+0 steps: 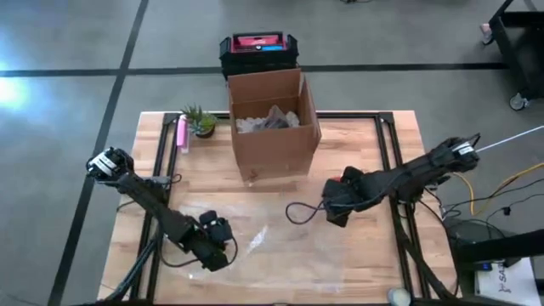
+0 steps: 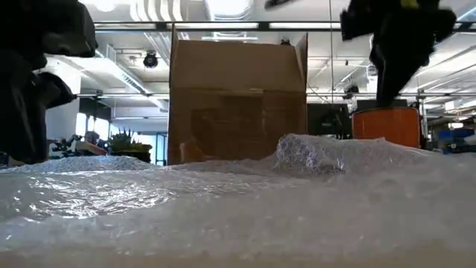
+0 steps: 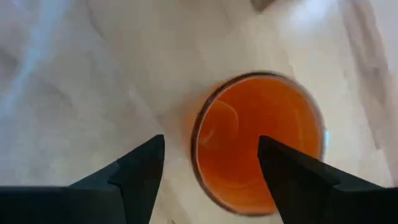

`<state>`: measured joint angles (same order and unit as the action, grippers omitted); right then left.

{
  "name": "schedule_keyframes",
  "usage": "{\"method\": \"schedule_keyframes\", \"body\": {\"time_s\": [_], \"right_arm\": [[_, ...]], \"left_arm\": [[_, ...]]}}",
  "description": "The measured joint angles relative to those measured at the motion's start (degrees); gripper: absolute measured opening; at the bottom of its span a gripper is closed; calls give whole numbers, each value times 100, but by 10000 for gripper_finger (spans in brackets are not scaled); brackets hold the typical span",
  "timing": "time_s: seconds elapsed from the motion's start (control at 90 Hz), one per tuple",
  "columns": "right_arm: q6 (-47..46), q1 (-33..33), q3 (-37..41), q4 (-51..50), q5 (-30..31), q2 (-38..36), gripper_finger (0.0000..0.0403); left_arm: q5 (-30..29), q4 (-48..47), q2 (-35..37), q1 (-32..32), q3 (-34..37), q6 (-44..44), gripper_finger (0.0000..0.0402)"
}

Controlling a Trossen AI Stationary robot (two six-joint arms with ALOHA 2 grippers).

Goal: Wrap mug
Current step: Wrap the orange mug with transparent bubble wrap

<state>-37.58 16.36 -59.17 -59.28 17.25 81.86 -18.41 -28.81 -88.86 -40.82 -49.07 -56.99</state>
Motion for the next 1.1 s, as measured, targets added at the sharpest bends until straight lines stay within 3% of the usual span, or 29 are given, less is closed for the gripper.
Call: {"method": "schedule_keyframes", "body": {"time_s": [0.2, 0.367, 0.422, 0.611, 0.8, 0.933, 1.1], "right_arm": [[414, -464, 536, 862, -593, 147, 178], [887, -505, 354, 469, -716, 217, 41], [937, -492, 125, 146, -766, 165, 16], [1063, -88, -1100, -174, -661, 74, 7], [1666, 563, -1700, 1718, -674, 295, 4], [2119, 797, -2088, 2561, -695, 1138, 2], [2638, 804, -3409, 2087, -849, 2602, 1]], "left_arm": [[-9, 122, 2, 0, 79, 4, 75], [-179, 165, 2, 0, 86, 95, 75], [-217, 182, 2, 0, 86, 110, 75], [-320, 181, 0, 0, 90, 127, 75], [-422, 250, -2, 38, 90, 127, 75], [-486, 252, -4, 61, 90, 127, 75], [-494, 255, -4, 61, 90, 124, 75]]}}
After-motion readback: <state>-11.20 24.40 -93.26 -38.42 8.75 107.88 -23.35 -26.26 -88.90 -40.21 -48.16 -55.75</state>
